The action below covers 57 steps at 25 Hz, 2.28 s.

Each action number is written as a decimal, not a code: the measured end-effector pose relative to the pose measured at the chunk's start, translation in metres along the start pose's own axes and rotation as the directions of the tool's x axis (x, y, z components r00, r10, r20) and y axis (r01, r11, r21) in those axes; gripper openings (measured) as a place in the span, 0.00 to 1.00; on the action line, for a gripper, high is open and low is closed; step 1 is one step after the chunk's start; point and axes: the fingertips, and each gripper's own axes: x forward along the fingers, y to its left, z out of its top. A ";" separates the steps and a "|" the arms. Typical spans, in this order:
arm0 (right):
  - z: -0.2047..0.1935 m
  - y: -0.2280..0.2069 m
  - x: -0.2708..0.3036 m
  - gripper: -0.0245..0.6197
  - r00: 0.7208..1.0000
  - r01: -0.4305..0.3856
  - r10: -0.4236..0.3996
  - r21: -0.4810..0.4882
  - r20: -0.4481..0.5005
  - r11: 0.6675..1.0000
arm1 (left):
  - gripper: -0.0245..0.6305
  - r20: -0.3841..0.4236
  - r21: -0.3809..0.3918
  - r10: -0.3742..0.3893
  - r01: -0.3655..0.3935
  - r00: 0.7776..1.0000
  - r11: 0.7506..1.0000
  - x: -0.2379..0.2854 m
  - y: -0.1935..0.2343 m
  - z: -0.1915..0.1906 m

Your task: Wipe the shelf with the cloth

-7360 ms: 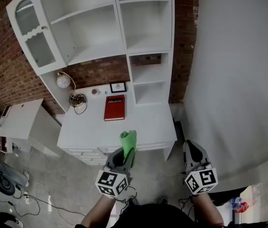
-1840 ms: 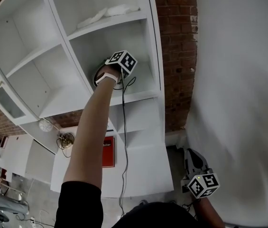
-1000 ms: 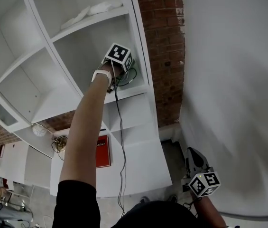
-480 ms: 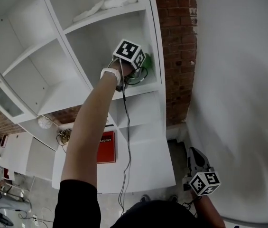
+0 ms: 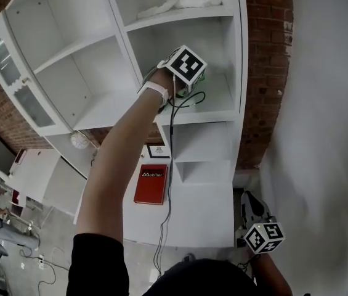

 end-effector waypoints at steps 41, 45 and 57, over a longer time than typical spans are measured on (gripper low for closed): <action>-0.004 -0.025 -0.051 0.04 0.981 0.192 -0.192 0.002 0.029 0.981 | 0.14 -0.054 0.003 -0.380 0.381 0.923 0.925 0.032 -0.118 0.010; -0.006 -0.015 -0.036 0.04 0.988 0.152 -0.152 0.002 0.017 0.988 | 0.14 -0.031 -0.005 -0.448 0.448 0.893 0.894 0.009 -0.121 0.004; -0.015 0.029 0.017 0.04 0.999 -0.040 0.040 0.009 -0.032 0.999 | 0.14 -0.082 0.012 -0.089 0.090 0.993 0.996 -0.026 -0.024 -0.053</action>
